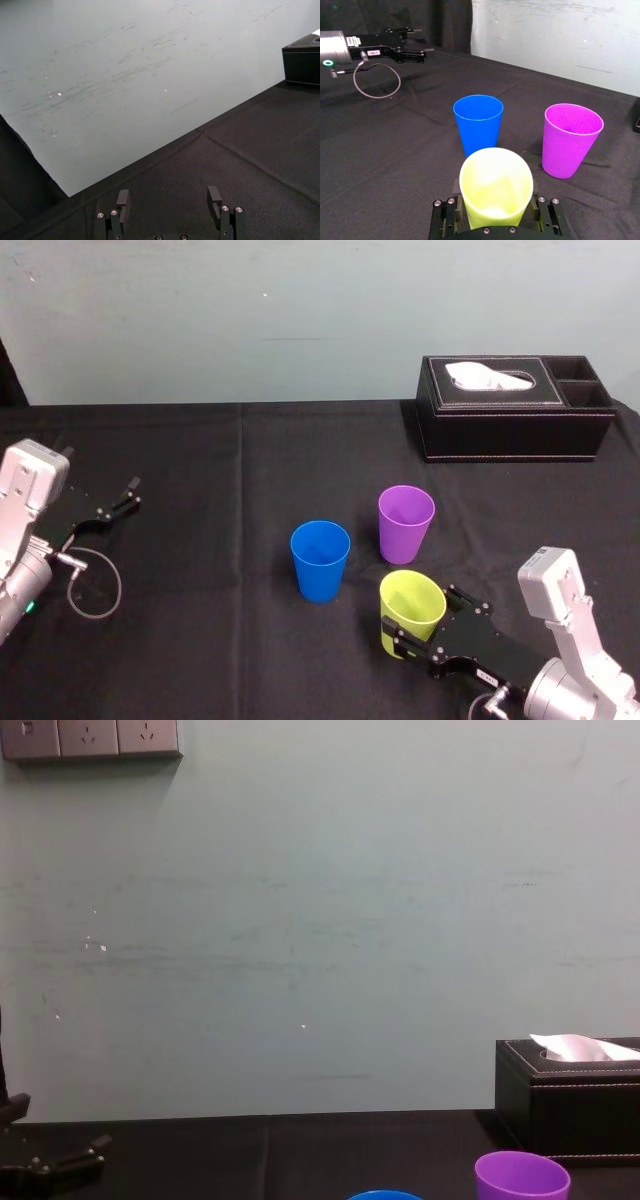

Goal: Stack the three plastic cups sequentially using one hand.

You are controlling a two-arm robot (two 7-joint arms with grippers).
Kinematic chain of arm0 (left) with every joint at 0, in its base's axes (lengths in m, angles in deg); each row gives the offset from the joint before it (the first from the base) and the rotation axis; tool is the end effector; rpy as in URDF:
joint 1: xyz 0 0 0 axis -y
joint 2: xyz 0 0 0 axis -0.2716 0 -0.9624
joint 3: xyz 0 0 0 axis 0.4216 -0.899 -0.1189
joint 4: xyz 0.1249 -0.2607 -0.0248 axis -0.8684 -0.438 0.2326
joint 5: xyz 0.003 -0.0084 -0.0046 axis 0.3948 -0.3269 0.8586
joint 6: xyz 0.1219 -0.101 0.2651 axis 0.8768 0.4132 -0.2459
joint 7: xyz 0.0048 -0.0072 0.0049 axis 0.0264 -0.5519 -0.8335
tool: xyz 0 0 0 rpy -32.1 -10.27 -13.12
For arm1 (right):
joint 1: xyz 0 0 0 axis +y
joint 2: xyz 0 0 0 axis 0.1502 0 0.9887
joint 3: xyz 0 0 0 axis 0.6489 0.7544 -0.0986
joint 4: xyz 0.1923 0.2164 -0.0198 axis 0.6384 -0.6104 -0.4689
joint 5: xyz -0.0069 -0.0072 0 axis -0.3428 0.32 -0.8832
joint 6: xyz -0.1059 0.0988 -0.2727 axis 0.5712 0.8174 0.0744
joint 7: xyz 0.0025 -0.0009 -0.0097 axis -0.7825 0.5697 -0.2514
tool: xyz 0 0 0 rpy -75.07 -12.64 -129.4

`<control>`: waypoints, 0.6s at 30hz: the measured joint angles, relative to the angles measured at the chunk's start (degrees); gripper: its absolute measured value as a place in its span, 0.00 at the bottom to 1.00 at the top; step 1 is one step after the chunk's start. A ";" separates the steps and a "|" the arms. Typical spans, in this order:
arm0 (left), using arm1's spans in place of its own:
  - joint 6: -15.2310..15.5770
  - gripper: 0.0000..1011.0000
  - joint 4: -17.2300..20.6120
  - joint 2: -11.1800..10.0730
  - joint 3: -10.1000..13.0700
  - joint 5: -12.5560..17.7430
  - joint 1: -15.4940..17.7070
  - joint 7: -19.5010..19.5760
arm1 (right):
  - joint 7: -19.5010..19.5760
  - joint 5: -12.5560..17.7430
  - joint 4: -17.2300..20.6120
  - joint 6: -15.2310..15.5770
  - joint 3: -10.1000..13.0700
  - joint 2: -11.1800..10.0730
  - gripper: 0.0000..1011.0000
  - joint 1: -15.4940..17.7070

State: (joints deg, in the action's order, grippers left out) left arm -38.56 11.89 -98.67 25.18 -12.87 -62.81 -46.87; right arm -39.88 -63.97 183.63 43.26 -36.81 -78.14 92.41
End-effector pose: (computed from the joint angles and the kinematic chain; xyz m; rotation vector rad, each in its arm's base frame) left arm 0.3580 0.0827 -0.3023 0.3047 -0.2850 1.2480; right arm 0.2595 -0.0451 -0.3123 -0.2353 0.0335 -0.8475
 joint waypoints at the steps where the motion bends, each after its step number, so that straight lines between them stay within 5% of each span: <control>1: 0.00 1.00 0.00 0.00 0.00 0.00 0.00 0.00 | 0.00 0.00 0.00 0.00 0.00 0.00 0.73 0.00; 18: 0.00 1.00 0.00 0.00 0.00 0.00 0.00 0.00 | 3.02 -3.08 7.87 2.37 2.27 -1.27 0.73 3.24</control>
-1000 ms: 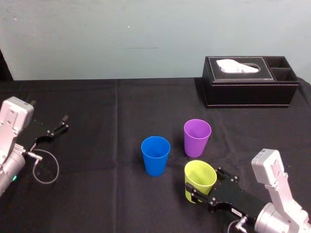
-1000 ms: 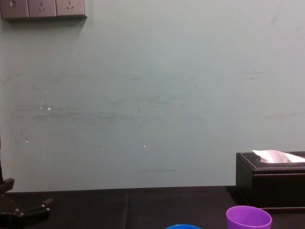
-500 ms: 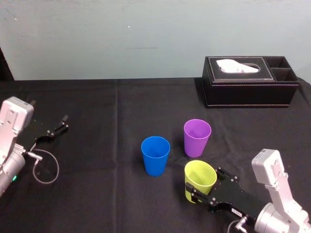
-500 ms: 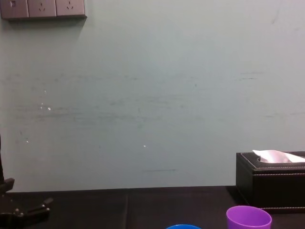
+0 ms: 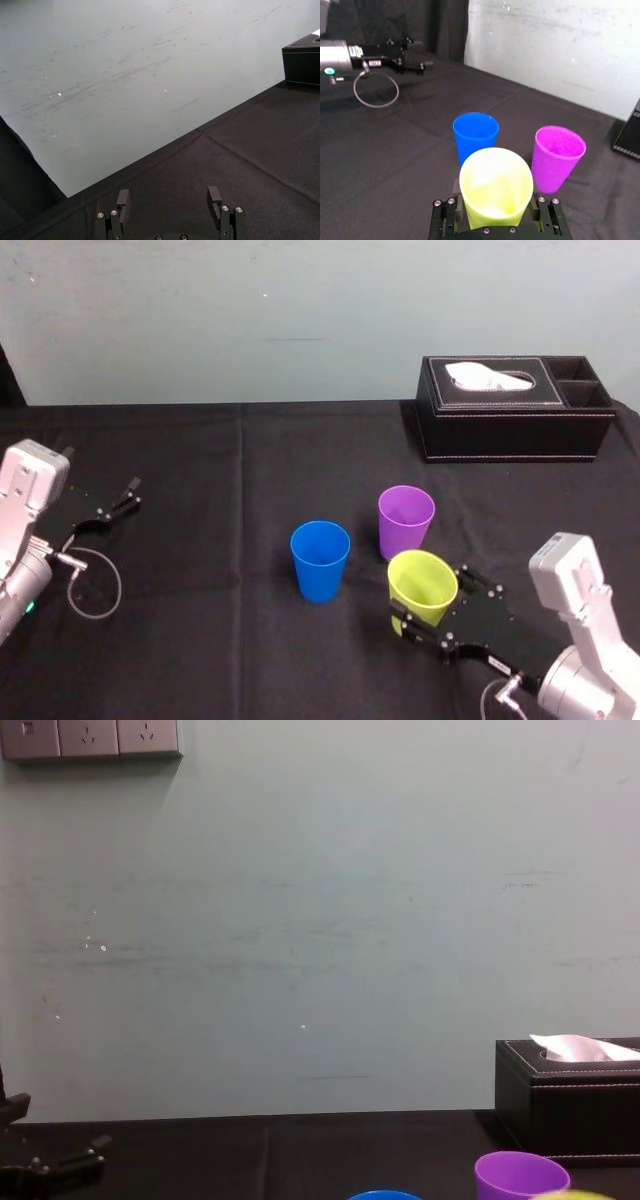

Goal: Stack the three plastic cups sequentially using one hand.

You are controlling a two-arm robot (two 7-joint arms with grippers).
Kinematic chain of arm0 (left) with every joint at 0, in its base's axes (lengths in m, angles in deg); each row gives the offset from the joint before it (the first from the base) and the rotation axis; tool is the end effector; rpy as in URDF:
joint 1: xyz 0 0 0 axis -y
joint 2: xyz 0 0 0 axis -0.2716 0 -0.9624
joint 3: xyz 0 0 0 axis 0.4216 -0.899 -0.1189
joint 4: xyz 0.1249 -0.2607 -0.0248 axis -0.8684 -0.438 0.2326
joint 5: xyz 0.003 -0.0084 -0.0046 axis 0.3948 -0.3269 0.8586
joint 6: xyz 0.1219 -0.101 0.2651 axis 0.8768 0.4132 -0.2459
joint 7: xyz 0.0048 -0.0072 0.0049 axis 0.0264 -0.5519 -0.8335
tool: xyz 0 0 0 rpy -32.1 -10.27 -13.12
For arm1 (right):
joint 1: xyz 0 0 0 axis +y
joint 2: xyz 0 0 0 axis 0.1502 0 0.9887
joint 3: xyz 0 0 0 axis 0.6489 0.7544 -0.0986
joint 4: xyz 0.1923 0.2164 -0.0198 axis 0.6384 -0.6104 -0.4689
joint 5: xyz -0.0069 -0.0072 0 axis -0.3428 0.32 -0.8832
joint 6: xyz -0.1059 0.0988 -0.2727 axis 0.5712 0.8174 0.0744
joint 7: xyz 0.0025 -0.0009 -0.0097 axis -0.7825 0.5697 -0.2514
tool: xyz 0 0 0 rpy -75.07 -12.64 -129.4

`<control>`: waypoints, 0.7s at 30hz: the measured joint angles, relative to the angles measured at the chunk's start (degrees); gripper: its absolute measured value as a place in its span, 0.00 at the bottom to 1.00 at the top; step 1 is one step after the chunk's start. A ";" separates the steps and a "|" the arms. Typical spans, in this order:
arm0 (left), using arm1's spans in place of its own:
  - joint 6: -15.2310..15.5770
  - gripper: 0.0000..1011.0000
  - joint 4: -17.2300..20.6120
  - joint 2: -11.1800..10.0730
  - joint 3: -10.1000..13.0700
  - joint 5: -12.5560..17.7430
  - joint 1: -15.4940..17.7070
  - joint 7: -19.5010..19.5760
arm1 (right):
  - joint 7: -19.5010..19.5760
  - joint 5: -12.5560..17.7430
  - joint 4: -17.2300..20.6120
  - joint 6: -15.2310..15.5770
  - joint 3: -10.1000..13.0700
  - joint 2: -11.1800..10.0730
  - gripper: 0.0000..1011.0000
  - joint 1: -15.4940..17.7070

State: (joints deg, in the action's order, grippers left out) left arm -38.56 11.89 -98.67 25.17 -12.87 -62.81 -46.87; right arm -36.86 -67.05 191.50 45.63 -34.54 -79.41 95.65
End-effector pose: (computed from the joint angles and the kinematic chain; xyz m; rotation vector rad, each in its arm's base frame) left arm 0.3580 0.0828 -0.3023 0.3046 -0.2850 1.2482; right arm 0.2472 -0.0417 -0.2815 -0.2540 -0.0504 -0.8799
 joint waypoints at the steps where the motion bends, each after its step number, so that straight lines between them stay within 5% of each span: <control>1: 0.00 1.00 0.00 0.00 0.00 0.00 0.00 0.00 | 0.01 -0.01 0.41 0.15 0.15 -0.04 0.73 0.09; 10: 0.00 1.00 0.00 0.00 0.00 0.00 0.00 0.00 | -0.45 0.43 5.63 2.73 1.72 -0.52 0.73 -1.21; 21: 0.00 1.00 0.00 0.00 0.00 0.00 0.00 0.00 | -0.99 0.75 7.87 5.60 0.74 0.03 0.73 -6.24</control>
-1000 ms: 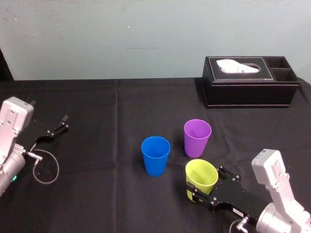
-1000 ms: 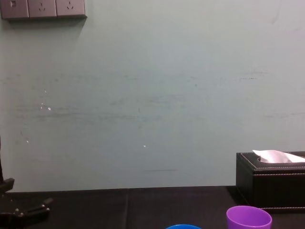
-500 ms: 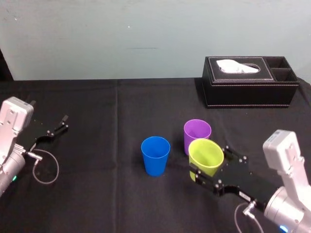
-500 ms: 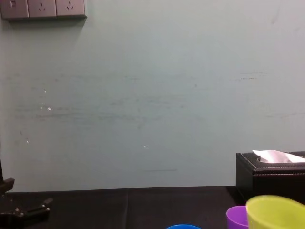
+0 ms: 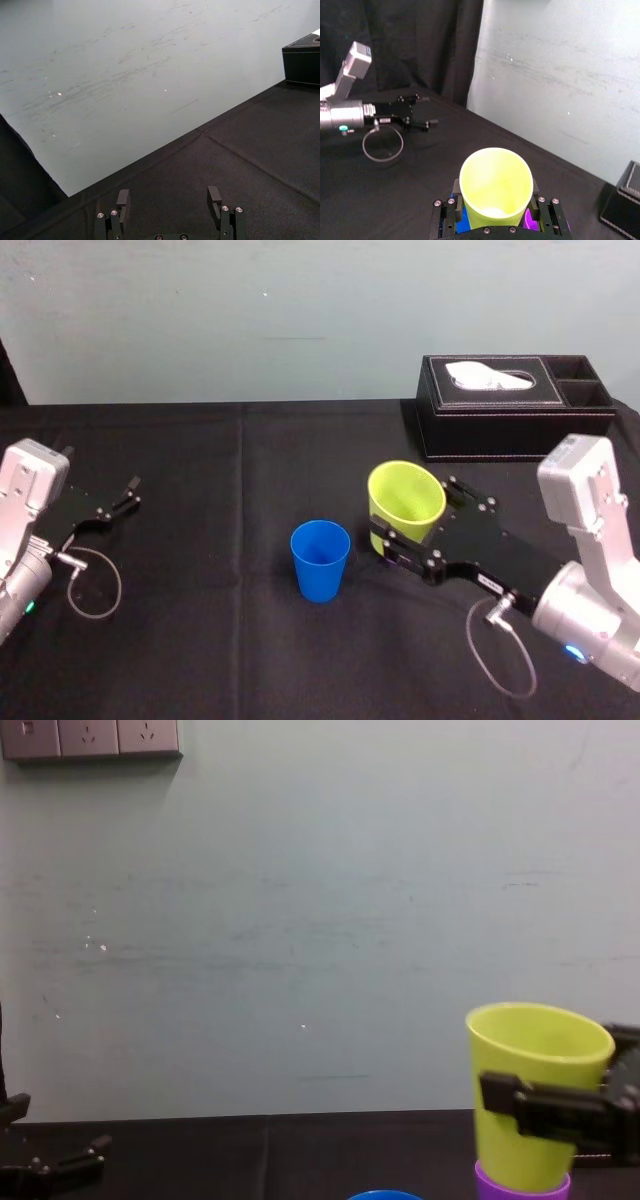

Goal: Stack the three plastic cups sequentially using one hand.

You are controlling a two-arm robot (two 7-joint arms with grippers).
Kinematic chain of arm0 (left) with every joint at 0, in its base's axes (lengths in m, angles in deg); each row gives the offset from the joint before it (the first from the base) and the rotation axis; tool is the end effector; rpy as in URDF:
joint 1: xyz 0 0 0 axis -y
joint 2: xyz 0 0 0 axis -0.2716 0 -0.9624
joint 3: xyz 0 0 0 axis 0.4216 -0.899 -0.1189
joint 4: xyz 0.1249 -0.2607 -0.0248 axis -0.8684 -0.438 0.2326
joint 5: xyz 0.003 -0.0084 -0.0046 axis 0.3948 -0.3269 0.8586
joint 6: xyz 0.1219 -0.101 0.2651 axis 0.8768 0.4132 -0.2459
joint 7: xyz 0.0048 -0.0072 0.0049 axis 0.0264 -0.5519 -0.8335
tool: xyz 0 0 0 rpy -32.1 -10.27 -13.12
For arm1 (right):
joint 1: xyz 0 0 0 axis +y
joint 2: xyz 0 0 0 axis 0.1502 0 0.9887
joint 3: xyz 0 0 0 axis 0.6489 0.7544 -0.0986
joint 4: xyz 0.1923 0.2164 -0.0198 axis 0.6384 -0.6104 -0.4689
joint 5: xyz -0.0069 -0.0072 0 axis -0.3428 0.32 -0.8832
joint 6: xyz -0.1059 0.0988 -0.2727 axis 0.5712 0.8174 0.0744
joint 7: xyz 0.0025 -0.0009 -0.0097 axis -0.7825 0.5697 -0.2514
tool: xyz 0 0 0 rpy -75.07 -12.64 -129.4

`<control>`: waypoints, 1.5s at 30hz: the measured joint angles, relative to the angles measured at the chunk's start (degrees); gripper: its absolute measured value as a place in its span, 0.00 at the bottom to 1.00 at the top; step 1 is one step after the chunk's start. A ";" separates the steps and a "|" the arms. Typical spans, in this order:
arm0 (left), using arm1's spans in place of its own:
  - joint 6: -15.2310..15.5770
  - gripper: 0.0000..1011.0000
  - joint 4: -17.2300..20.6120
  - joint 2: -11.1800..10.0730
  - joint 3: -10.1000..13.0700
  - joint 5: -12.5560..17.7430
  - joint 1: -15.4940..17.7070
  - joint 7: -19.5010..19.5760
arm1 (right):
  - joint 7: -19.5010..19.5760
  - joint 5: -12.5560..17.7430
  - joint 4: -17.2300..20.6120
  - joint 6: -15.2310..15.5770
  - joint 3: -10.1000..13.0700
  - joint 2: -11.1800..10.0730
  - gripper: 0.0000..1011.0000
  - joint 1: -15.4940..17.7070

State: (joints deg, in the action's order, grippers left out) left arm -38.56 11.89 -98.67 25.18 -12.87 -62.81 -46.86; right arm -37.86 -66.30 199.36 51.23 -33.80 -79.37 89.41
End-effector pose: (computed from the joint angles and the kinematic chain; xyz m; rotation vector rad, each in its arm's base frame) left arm 0.3580 0.0827 -0.3023 0.3047 -0.2850 1.2479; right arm 0.2686 -0.0271 -0.2133 -0.1755 -0.1705 -0.8506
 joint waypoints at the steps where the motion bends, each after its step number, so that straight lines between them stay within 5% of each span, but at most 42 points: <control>1: 0.00 1.00 0.00 0.00 0.00 0.00 0.00 0.00 | -0.03 0.00 -0.06 0.38 -0.56 0.30 0.73 -0.95; 20: 0.00 1.00 0.00 0.00 0.00 0.00 0.00 0.00 | 0.70 -1.44 -7.04 4.10 -7.76 5.59 0.73 -9.84; 45: 0.00 1.00 0.00 0.00 0.00 0.00 0.00 0.00 | 1.32 -3.53 -13.02 5.73 -10.66 9.22 0.73 -14.21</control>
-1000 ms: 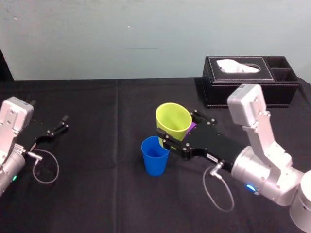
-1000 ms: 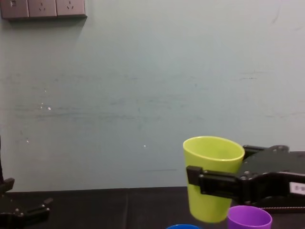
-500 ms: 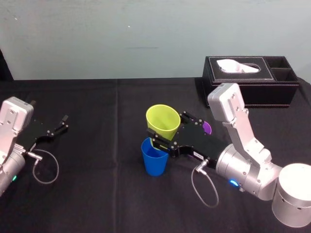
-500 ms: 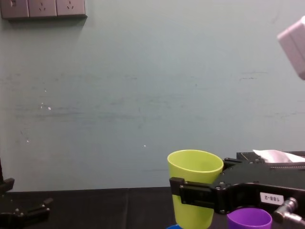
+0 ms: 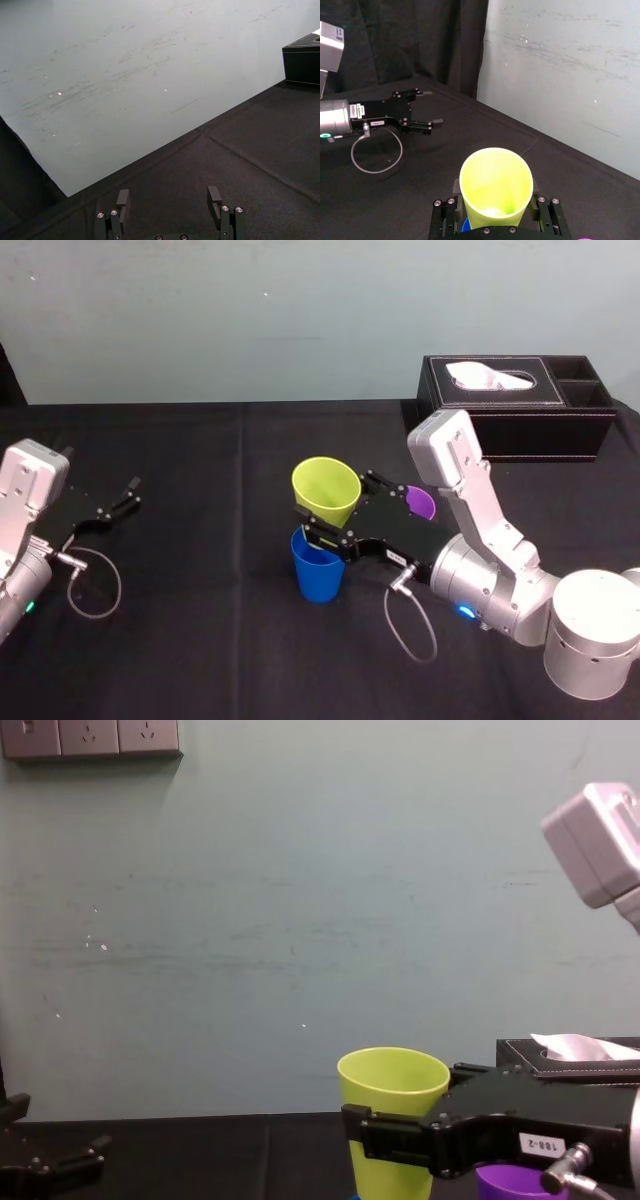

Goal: Stack the three plastic cups sequentially using one hand.

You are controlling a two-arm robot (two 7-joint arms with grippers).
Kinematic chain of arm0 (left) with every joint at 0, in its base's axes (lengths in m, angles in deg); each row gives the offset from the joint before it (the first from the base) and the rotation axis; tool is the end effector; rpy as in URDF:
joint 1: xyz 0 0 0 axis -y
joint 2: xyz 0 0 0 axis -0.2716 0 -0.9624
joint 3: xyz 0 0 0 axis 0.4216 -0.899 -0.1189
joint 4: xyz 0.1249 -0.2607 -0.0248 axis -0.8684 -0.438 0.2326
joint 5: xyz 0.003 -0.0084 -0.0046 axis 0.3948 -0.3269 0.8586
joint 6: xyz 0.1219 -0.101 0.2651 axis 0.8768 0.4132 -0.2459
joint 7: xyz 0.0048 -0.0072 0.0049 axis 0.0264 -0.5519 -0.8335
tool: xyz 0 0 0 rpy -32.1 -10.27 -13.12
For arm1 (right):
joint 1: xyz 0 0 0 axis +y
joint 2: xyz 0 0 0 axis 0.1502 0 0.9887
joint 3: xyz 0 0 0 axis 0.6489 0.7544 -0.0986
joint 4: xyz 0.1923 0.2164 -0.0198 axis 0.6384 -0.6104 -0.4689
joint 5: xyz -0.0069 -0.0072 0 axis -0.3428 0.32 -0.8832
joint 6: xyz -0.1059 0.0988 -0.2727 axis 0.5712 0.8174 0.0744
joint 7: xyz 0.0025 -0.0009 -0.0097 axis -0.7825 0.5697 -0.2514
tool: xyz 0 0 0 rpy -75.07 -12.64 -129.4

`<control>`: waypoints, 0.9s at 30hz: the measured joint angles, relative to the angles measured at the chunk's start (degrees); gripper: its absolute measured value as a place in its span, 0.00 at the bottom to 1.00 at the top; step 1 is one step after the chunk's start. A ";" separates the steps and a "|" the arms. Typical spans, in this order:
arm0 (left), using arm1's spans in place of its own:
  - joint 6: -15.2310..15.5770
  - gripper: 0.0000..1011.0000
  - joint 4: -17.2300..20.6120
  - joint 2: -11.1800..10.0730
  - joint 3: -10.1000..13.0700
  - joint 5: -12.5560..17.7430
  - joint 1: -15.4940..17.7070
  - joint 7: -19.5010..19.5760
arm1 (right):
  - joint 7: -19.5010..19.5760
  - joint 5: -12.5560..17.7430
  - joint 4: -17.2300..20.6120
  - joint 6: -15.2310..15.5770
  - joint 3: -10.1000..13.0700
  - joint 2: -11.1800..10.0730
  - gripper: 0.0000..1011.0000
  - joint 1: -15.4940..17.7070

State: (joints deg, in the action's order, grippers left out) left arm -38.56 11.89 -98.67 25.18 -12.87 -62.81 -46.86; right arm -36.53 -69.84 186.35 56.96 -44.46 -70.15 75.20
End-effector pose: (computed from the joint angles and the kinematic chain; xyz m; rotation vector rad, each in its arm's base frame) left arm 0.3580 0.0827 -0.3023 0.3047 -0.2850 1.2479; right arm 0.3247 0.0334 -0.2299 -0.2106 -0.0893 -0.8246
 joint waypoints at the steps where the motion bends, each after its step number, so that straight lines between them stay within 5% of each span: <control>1: 0.00 1.00 0.00 0.00 0.00 0.00 0.00 0.00 | 0.00 -0.03 -0.08 0.03 -0.02 0.04 0.73 -0.04; 27: 0.00 1.00 0.00 0.00 0.00 0.00 0.00 0.00 | -0.66 -0.06 -0.90 0.12 -0.30 0.51 0.73 -0.03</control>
State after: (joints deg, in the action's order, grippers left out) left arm -38.56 11.89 -98.67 25.18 -12.87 -62.81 -46.86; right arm -37.19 -69.90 185.45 57.08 -44.76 -69.63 75.17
